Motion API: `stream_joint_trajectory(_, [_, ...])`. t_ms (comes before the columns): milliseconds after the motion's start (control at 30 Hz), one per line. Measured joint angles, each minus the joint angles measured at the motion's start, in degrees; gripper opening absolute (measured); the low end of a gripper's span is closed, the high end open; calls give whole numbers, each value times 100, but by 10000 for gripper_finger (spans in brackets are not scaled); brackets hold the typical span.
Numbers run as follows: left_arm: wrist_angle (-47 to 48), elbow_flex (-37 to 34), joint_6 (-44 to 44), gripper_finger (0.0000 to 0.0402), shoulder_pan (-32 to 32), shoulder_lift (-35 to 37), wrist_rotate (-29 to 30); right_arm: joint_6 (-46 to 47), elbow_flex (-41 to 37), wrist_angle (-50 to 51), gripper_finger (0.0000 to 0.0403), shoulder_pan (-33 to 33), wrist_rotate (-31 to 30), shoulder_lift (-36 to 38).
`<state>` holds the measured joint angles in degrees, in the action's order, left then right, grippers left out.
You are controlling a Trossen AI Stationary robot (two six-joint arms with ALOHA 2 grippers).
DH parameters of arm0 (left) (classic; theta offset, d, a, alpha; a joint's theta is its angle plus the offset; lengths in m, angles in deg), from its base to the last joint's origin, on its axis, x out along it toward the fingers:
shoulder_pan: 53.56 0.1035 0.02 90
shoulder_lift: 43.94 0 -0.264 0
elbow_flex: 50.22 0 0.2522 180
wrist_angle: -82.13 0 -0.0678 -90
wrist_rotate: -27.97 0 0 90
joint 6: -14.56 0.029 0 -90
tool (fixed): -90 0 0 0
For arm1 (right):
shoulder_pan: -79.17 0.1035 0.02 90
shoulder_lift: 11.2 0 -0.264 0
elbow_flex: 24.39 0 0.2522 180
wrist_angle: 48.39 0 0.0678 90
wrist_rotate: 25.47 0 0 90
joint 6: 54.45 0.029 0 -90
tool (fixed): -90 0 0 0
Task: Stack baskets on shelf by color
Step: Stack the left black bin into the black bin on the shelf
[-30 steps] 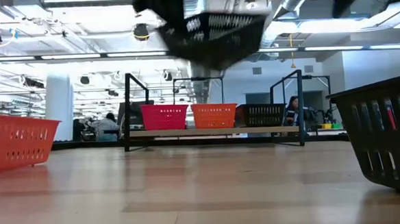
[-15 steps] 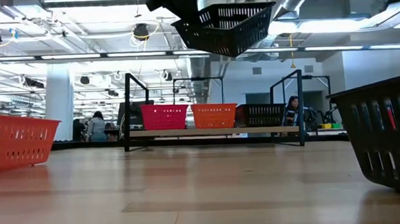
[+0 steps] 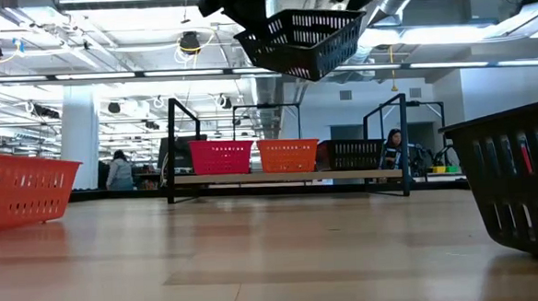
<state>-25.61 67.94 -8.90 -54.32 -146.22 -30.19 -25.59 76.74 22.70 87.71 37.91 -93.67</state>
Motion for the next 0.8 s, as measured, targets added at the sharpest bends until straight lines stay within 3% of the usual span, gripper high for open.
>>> stream_joint_trajectory(267, [-803, -7, 485, 0, 129, -5, -606, -496, 0, -28, 213, -221, 10, -231])
stream_joint_trajectory(500, [-786, -13, 539, 0, 9, -11, -766, -706, -16, 507, 196, -446, 175, -711])
stream_joint_trajectory(600, [-801, -15, 538, 0, -21, -13, -756, -810, 6, 691, 147, -498, 290, -881])
stream_joint_trajectory(733, [-710, -18, 547, 2, -68, -17, -776, -817, 0, 660, 29, -490, 329, -1045])
stream_joint_trajectory(800, [-769, -19, 547, 8, -67, -17, -809, -839, 2, 597, 18, -499, 224, -1049])
